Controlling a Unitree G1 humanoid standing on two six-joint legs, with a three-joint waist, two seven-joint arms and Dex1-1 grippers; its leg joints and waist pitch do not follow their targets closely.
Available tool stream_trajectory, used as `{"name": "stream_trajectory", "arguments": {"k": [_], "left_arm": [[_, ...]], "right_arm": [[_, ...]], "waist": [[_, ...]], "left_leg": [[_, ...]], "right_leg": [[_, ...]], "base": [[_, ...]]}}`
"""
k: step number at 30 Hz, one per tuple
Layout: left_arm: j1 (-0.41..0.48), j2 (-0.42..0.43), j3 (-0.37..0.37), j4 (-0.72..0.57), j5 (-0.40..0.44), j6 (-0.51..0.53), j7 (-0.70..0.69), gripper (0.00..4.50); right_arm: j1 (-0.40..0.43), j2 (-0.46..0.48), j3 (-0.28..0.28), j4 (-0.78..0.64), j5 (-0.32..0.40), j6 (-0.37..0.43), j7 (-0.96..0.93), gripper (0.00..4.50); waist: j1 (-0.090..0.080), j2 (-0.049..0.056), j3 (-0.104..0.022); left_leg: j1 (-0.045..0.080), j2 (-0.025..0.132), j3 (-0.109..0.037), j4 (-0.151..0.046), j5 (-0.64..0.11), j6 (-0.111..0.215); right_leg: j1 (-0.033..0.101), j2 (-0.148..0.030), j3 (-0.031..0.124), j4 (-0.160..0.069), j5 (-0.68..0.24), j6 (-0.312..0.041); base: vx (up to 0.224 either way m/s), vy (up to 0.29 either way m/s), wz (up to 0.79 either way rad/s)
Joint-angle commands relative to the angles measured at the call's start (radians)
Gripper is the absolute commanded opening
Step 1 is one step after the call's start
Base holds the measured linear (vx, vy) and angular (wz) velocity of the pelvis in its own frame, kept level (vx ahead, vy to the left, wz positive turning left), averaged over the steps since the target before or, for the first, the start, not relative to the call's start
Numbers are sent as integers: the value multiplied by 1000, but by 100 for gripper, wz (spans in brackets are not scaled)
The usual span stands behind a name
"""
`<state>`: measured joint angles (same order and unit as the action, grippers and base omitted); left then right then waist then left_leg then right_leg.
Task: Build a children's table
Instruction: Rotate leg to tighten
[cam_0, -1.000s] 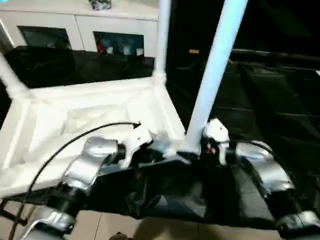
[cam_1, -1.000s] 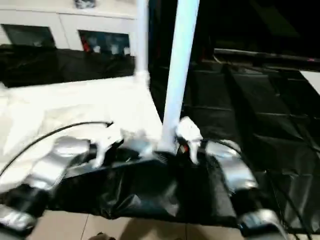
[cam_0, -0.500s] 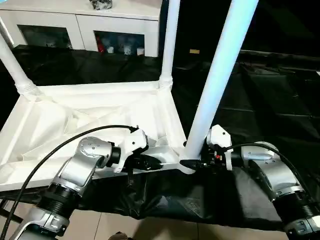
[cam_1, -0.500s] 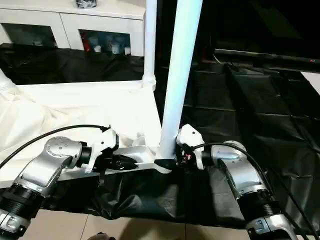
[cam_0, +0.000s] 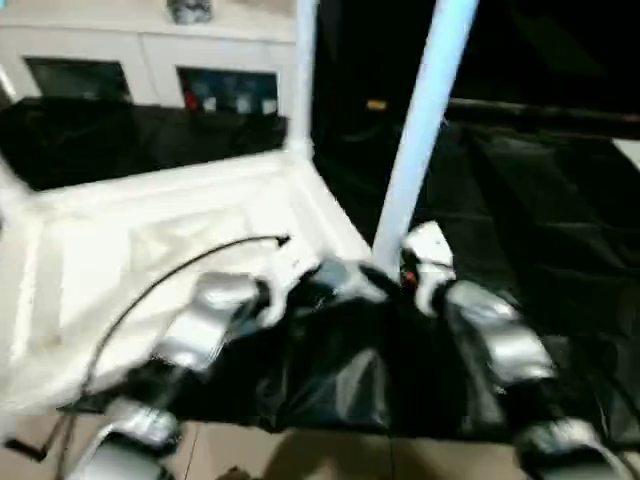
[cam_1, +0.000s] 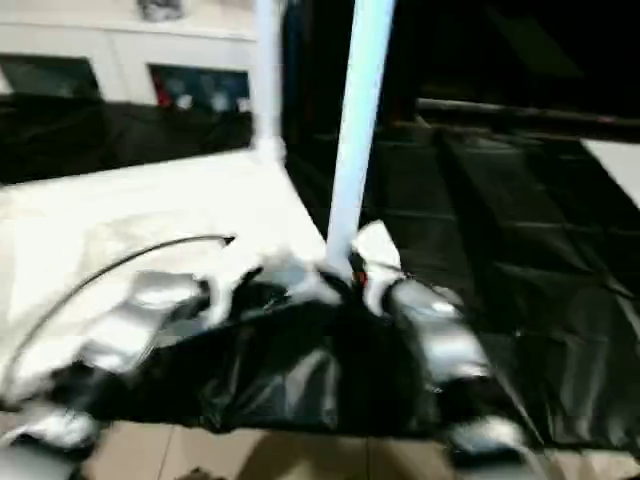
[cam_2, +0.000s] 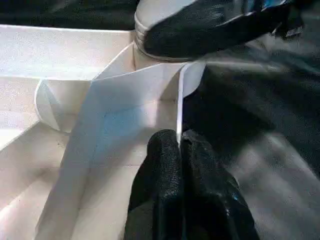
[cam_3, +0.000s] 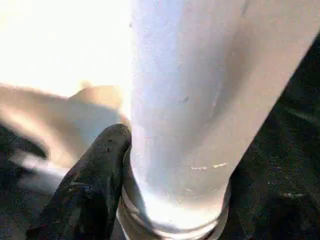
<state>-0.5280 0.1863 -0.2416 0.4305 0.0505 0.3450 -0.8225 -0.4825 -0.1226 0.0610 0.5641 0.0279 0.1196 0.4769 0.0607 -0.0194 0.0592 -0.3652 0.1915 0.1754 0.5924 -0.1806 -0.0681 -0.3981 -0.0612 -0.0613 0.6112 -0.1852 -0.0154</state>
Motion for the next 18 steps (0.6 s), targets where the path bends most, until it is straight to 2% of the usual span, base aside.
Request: {"name": "stream_trajectory", "arguments": {"k": [1, 4, 7, 8, 12, 13, 18], "left_arm": [[-55, -89, -17, 0, -20, -18, 68, 0], [-70, -106, -35, 19, 1, -35, 78, 0], [-78, -112, -35, 27, 4, -46, 72, 0], [-79, -112, -36, 28, 5, -47, 72, 0], [-48, -67, -46, -9, -14, -87, -8, 0], [-37, -55, -47, -24, -22, -89, -32, 0], [10, 23, -36, -86, -65, -97, -144, 0]], "right_arm": [[-11, 88, 79, 65, -26, 27, -54, 262], [-52, 131, 91, 98, -43, 3, -81, 262], [-79, 148, 82, 132, -47, -32, -76, 262], [-85, 151, 76, 141, -40, -35, -68, 317], [-87, 103, 83, 133, -42, -53, -4, 352], [-85, 86, 88, 130, -50, -64, 5, 352], [-58, -20, 90, 88, -28, -111, 170, 352]], "waist": [[-2, -6, -60], [-2, -5, -62], [-2, -6, -65], [-1, -4, -65], [1, -3, -68], [0, -4, -69], [2, -1, -67]], "left_leg": [[15, 32, -16, -73, -268, -6], [12, 34, -16, -72, -257, 2], [8, 35, -14, -73, -229, 10], [8, 36, -13, -71, -218, 16], [6, 36, -12, -71, -197, 27], [2, 37, -13, -70, -183, 30], [5, 39, -10, -68, -189, 45]], "right_leg": [[33, -82, 44, -104, -453, -129], [36, -83, 47, -100, -409, -130], [39, -82, 48, -91, -328, -152], [40, -82, 48, -86, -292, -167], [46, -82, 48, -81, -247, -180], [49, -83, 48, -77, -230, -184], [47, -82, 49, -77, -213, -205]], "base": [[0, 0, 0], [0, 0, 0], [0, 0, 0], [0, 0, 0], [0, 0, 0], [0, 0, 0], [0, 0, 0]]}}
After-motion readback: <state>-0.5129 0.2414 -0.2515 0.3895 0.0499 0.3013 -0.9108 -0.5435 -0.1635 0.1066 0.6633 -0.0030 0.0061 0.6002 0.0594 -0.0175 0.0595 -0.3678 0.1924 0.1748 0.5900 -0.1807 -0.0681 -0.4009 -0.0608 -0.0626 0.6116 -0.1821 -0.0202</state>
